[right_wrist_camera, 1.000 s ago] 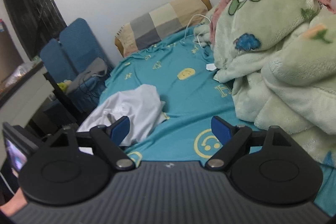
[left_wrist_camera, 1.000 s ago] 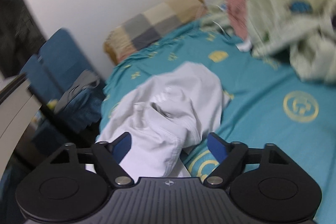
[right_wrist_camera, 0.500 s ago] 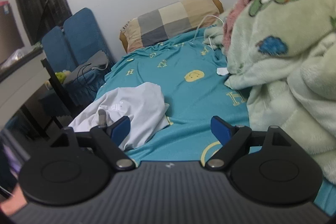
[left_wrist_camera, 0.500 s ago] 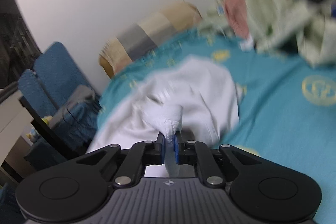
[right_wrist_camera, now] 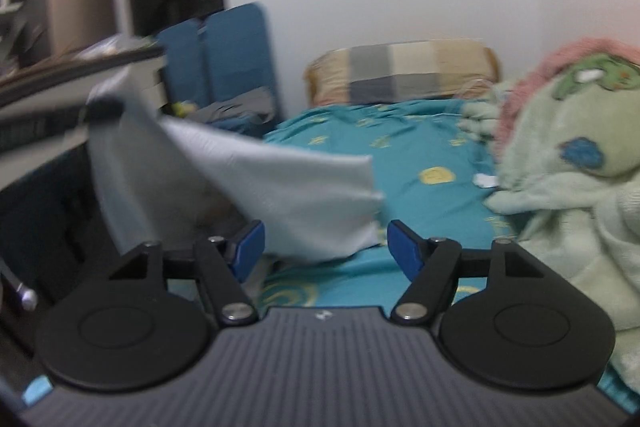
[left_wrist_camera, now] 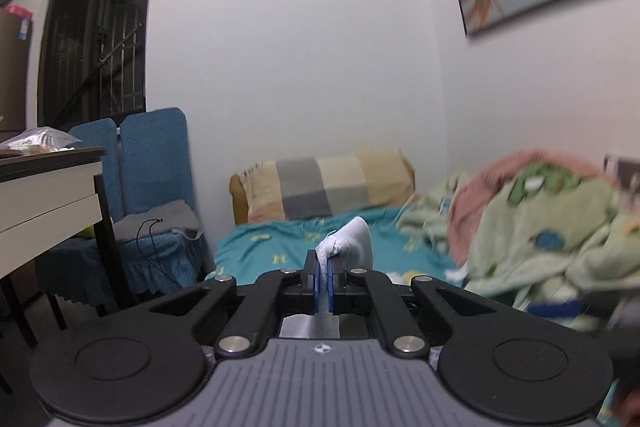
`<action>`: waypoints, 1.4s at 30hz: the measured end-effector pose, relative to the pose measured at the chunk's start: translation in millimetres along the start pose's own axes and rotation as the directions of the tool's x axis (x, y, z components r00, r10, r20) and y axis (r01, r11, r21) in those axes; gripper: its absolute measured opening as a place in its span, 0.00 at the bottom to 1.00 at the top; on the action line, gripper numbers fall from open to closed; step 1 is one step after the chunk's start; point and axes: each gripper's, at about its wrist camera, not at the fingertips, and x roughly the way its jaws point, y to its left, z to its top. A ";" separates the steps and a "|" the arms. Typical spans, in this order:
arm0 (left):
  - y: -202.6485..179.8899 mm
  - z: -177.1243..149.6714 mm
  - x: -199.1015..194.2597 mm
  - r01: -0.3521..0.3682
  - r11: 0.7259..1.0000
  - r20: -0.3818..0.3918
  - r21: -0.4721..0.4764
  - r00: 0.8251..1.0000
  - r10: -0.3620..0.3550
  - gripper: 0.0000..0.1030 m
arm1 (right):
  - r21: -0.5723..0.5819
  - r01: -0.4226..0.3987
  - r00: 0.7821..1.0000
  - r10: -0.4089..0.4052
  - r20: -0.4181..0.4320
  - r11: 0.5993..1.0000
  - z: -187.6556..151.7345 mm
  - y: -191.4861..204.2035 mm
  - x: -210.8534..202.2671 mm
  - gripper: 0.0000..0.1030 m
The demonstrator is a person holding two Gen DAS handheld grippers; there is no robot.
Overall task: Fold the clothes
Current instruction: 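Grasp the T-shirt with the left gripper and lift it off the bed, then grasp another edge of the lifted T-shirt with the right gripper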
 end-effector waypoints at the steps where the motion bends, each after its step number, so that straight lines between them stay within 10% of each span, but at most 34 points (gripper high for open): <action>1: 4.6 2.0 -4.9 0.003 1.000 0.009 -0.020 1.000 -0.003 0.04 | -0.039 -0.013 1.000 0.013 -0.004 0.999 -1.7 10.4 1.5 0.69; 10: 52.5 -0.6 -14.5 0.029 0.981 0.038 -0.193 0.999 -0.022 0.04 | -0.388 -0.013 0.994 -0.031 -0.107 0.922 -19.1 74.0 87.4 0.55; 21: 99.0 -16.4 27.7 -0.026 0.942 -0.023 -0.335 1.000 0.020 0.04 | -0.640 0.044 0.997 -0.076 -0.021 0.767 -63.7 90.0 166.0 0.55; 24: 99.0 -19.9 32.9 -0.035 0.943 -0.034 -0.332 0.999 0.025 0.04 | -0.605 0.059 0.997 -0.078 -0.004 0.794 -56.4 80.6 168.8 0.54; 29: 92.3 -23.3 40.0 -0.048 0.947 -0.056 -0.318 0.998 0.032 0.04 | -0.521 0.061 0.997 -0.075 -0.006 0.851 -38.2 62.0 164.4 0.13; 42: 103.3 -2.8 -12.4 0.008 0.929 0.061 -0.370 0.998 0.016 0.04 | -0.223 -0.052 0.998 0.047 -0.030 0.973 37.9 10.2 44.7 0.11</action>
